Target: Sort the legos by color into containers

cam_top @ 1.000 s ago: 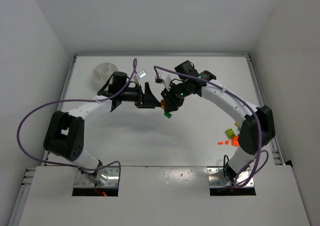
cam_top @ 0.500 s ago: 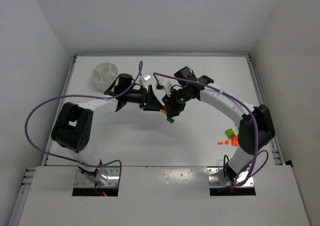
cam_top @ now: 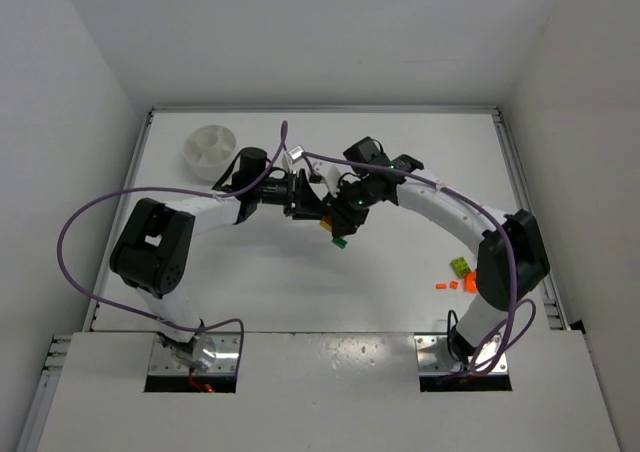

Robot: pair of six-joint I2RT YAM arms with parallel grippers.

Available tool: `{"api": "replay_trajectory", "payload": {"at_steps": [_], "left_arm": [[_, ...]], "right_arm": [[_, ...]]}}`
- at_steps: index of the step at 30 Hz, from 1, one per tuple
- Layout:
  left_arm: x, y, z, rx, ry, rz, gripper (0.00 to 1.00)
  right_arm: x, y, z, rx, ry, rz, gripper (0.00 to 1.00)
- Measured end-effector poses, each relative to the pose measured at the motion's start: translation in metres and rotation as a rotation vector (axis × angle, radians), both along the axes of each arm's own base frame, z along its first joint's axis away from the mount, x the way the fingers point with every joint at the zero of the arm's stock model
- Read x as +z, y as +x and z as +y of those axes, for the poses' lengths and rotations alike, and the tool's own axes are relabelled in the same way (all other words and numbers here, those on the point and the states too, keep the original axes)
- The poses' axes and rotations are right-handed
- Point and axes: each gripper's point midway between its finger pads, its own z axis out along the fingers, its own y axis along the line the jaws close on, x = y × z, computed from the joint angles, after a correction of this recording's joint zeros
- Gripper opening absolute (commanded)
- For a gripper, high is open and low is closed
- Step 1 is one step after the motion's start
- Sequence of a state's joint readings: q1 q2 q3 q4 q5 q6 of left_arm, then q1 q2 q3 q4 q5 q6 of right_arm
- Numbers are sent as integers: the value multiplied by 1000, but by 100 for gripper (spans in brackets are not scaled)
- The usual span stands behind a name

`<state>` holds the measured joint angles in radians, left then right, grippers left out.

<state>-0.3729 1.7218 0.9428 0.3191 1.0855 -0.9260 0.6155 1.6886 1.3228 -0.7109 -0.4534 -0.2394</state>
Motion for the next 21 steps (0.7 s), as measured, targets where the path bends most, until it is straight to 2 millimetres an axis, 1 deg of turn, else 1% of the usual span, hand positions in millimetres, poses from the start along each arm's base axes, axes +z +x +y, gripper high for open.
{"api": "replay_trajectory", "payload": {"at_steps": [5, 7, 14, 16, 17, 19, 20, 21], "left_arm": [[-3, 0, 0, 10, 3, 4, 43], [-3, 1, 0, 13, 5, 5, 47], [-5, -4, -3, -2, 9, 3, 48], [-8, -7, -5, -14, 14, 12, 45], [-10, -7, -7, -17, 17, 16, 41], [-15, -10, -9, -24, 26, 25, 36], [-16, -11, -9, -27, 29, 29, 30], [-17, -12, -10, -29, 31, 32, 27]], "right_arm": [[-1, 2, 0, -16, -21, -18, 5], [-1, 3, 0, -24, -31, -25, 5], [-1, 10, -1, -48, -40, -53, 5], [-1, 12, -2, -53, -45, -64, 5], [-2, 11, -3, -55, -50, -63, 5], [-4, 10, -5, -57, -59, -63, 5], [-5, 9, -6, -58, -64, -62, 5], [-6, 8, -7, -60, -68, -62, 6]]}}
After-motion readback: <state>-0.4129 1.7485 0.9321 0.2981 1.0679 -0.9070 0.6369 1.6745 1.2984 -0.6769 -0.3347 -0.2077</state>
